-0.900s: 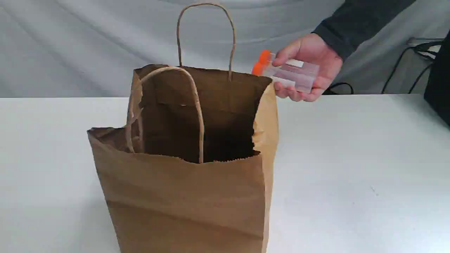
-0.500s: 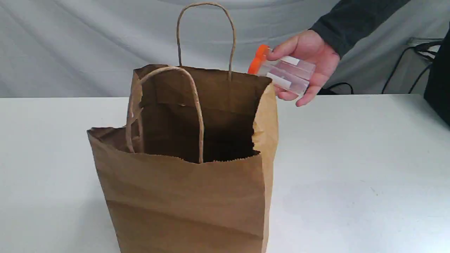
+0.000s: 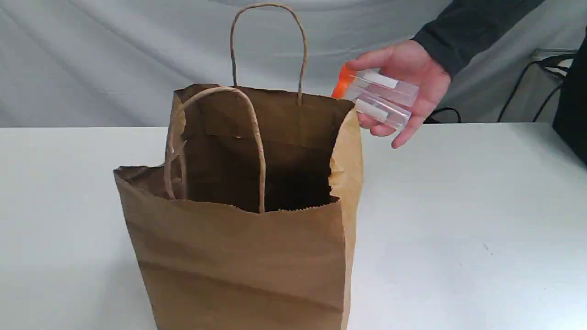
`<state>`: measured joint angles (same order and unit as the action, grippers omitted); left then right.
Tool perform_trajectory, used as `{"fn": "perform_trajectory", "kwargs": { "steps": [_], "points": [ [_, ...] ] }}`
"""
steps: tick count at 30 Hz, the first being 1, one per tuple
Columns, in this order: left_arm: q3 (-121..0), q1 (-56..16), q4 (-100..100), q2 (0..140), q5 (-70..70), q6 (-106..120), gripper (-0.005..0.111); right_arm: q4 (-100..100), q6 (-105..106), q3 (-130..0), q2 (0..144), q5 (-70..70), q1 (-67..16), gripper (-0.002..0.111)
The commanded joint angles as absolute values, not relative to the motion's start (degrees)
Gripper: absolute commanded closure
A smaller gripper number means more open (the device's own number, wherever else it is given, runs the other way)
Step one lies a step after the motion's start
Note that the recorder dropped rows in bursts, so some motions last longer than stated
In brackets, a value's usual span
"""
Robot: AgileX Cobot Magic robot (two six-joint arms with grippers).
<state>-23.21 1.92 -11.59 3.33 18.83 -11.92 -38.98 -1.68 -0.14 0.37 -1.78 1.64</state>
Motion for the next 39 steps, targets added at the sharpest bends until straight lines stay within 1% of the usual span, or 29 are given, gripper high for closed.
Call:
{"fn": "perform_trajectory", "kwargs": {
  "steps": [1,3,6,8,11,20,28,29,32,35,37,39],
  "points": [
    [-28.5,2.1,-13.1,7.6,24.5,-5.4,0.107,-38.0,-1.5,0.0,0.0,-2.4,1.5,0.108],
    [-31.2,2.1,-17.7,10.0,25.2,-2.8,0.107,-38.0,-1.4,0.0,0.0,-2.4,1.5,0.108],
    [-34.0,2.1,-29.4,13.4,27.2,10.4,0.107,-38.0,-1.4,0.0,0.0,-2.4,1.4,0.108],
    [-35.9,2.1,-36.6,16.1,31.2,22.7,0.107,-38.0,-1.4,0.0,0.0,-2.4,1.2,0.108],
    [-38.2,2.1,-42.6,20.7,37.3,32.1,0.107,-38.0,-1.3,0.0,0.0,-2.4,1.1,0.108],
    [-46.9,2.1,-49.0,35.4,49.0,44.7,0.107,-38.0,-1.3,0.0,0.0,-2.4,1.1,0.108],
    [-51.1,2.1,-53.8,42.3,49.7,48.5,0.107,-39.2,-2.3,0.0,0.0,-2.5,1.1,0.108],
    [-51.1,2.1,-54.4,42.6,49.9,49.0,0.107,-43.0,-4.9,0.0,0.0,-2.5,1.1,0.108],
    [-51.1,2.1,-56.2,44.2,53.0,52.7,0.107,-64.7,-15.2,0.0,0.0,-0.8,1.1,0.108],
    [-51.1,2.1,-58.7,46.5,55.1,56.7,0.107,-86.8,-23.4,0.0,0.0,4.2,1.1,0.108],
    [-51.1,2.1,-60.5,48.1,55.3,57.7,0.107,-95.2,-24.2,0.0,0.0,7.3,1.1,0.108],
    [-51.1,2.1,-61.7,49.6,55.3,59.3,0.107,-96.9,-24.2,0.0,0.0,10.2,1.1,0.108]
  ]
}}
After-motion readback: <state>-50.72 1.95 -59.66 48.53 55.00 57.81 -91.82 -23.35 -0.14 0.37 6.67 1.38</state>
